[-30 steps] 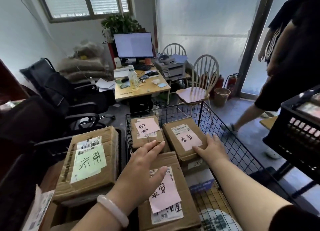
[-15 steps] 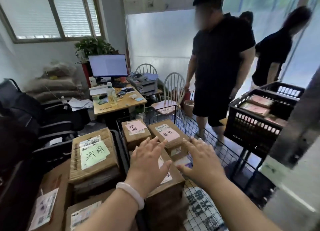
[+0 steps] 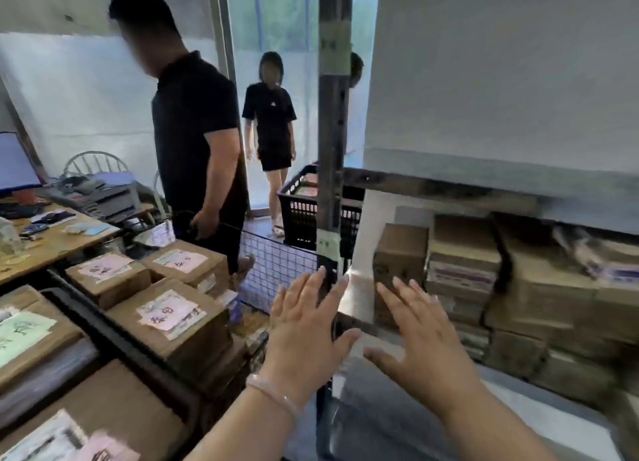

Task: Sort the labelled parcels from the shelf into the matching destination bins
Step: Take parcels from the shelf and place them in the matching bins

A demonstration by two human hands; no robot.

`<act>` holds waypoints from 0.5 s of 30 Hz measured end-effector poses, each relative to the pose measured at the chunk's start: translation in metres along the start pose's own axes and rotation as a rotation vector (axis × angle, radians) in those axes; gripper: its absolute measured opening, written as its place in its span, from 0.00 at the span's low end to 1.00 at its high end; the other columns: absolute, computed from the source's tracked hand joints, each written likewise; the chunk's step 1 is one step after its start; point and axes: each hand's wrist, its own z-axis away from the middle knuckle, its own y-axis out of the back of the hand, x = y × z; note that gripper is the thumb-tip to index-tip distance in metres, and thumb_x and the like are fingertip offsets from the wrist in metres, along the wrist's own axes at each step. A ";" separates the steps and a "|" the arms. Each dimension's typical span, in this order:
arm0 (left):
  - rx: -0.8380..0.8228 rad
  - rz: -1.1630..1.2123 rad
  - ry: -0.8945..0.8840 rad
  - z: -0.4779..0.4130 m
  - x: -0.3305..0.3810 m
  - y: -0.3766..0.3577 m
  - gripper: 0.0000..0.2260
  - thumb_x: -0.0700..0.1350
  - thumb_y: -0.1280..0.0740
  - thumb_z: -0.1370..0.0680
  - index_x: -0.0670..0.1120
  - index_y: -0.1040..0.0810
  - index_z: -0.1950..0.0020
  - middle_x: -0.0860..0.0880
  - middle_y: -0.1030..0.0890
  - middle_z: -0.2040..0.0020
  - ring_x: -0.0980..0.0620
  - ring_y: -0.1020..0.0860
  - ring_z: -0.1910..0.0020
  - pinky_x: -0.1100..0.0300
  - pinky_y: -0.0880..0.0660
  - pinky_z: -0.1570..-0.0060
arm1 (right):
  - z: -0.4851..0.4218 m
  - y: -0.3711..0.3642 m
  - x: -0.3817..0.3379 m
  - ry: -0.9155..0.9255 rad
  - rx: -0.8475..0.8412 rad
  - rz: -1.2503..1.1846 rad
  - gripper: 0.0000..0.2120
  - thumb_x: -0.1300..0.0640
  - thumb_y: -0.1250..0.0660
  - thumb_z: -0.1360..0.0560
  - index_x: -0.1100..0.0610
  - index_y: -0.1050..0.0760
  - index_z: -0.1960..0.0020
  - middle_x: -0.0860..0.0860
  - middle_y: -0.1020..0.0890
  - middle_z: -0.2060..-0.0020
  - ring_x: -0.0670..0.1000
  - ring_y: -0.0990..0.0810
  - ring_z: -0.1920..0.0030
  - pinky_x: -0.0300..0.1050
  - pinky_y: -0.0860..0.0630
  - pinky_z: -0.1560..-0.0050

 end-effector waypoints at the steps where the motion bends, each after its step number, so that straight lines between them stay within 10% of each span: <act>1: -0.002 0.022 -0.039 0.000 0.018 -0.002 0.35 0.68 0.43 0.24 0.65 0.55 0.21 0.53 0.51 0.19 0.50 0.56 0.21 0.51 0.62 0.24 | 0.012 0.012 0.014 -0.040 0.019 0.021 0.43 0.27 0.44 0.28 0.35 0.70 0.28 0.38 0.61 0.24 0.39 0.69 0.28 0.42 0.72 0.29; 15: -0.076 0.263 -0.470 -0.010 0.271 -0.047 0.32 0.66 0.44 0.24 0.65 0.54 0.22 0.54 0.48 0.20 0.54 0.53 0.24 0.53 0.53 0.26 | 0.155 0.123 0.191 -0.454 0.221 0.036 0.39 0.37 0.35 0.27 0.38 0.52 0.23 0.40 0.47 0.23 0.43 0.55 0.23 0.43 0.56 0.27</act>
